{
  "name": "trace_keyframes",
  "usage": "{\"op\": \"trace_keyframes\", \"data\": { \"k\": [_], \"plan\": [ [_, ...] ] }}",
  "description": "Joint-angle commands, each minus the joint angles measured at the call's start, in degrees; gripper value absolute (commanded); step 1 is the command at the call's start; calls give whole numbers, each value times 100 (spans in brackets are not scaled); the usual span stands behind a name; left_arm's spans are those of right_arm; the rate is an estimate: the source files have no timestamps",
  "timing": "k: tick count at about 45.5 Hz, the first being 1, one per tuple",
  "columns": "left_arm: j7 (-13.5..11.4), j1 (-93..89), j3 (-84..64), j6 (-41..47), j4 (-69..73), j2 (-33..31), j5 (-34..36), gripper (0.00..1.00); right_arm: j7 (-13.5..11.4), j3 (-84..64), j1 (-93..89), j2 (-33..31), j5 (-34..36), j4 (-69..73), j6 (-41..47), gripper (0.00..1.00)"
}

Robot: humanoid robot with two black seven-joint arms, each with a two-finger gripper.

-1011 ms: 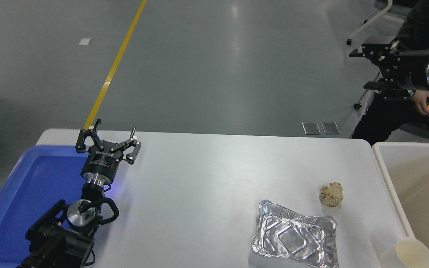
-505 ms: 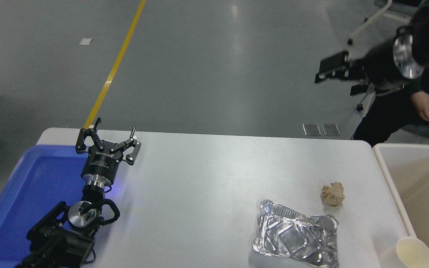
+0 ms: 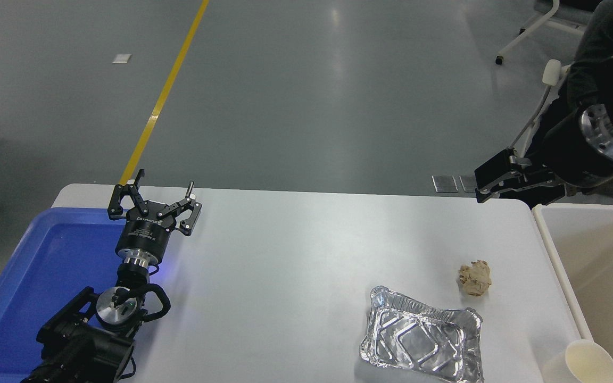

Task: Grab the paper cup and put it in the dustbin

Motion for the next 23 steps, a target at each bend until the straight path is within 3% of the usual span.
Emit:
{"op": "trace_keyframes", "data": {
  "k": [1,23],
  "plan": [
    [0,-1,-3,1,2,0,-4,99,-23,-335,-5,-515,-543,117,278,100],
    [0,-1,-3,1,2,0,5,99,-23,-1047,-198,-2290,-2038,117,226,100]
  ]
}}
